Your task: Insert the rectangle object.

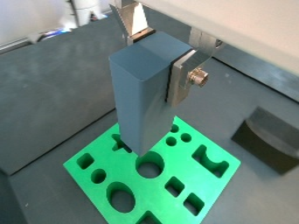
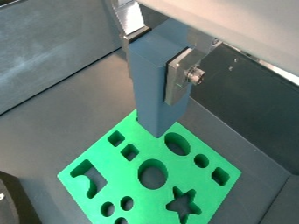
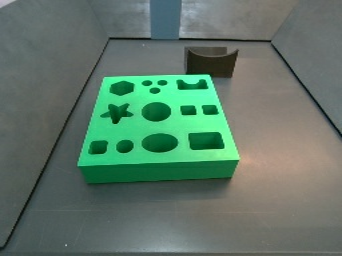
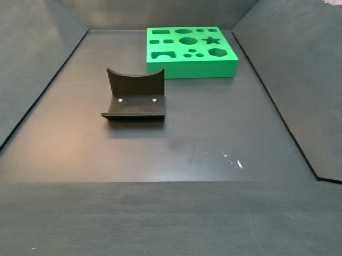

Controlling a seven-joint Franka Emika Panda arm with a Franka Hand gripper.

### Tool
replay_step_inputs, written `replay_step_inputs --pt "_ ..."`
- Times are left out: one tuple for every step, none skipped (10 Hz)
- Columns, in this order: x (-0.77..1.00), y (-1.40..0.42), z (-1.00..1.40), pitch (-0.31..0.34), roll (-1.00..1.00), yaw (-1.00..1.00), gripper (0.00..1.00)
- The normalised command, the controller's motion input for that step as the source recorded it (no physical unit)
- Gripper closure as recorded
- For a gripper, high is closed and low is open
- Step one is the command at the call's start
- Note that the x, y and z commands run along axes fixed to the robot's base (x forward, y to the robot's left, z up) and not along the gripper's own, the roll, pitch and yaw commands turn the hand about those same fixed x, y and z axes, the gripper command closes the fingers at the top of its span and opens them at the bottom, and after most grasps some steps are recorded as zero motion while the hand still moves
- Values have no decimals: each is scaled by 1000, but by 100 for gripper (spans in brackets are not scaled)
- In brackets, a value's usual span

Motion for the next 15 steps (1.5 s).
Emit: replay_step_inputs --pt "691 0 -974 -23 0 -580 100" --pt "800 0 -914 -23 0 -469 100" --pt "929 0 -897 -23 0 -337 100" --pt "1000 -103 -891 -19 -24 -151 100" --pt "994 -351 -914 -29 -4 -46 100" --pt "780 -606 -820 -60 0 -43 100" --pt "637 -766 -551 0 39 -89 100" --pt "620 -734 -480 -26 47 -154 100" --pt "51 -437 -334 -26 36 -803 100" --pt "0 -306 -217 -4 0 -937 100" --pt "6 -206 -169 0 0 -1000 100" --pt "0 -9 -126 0 0 -1000 100" --pt "0 0 -157 0 0 -1000 100" --pt "0 0 -171 0 3 -1000 100" --pt "0 0 -191 0 11 -1000 100"
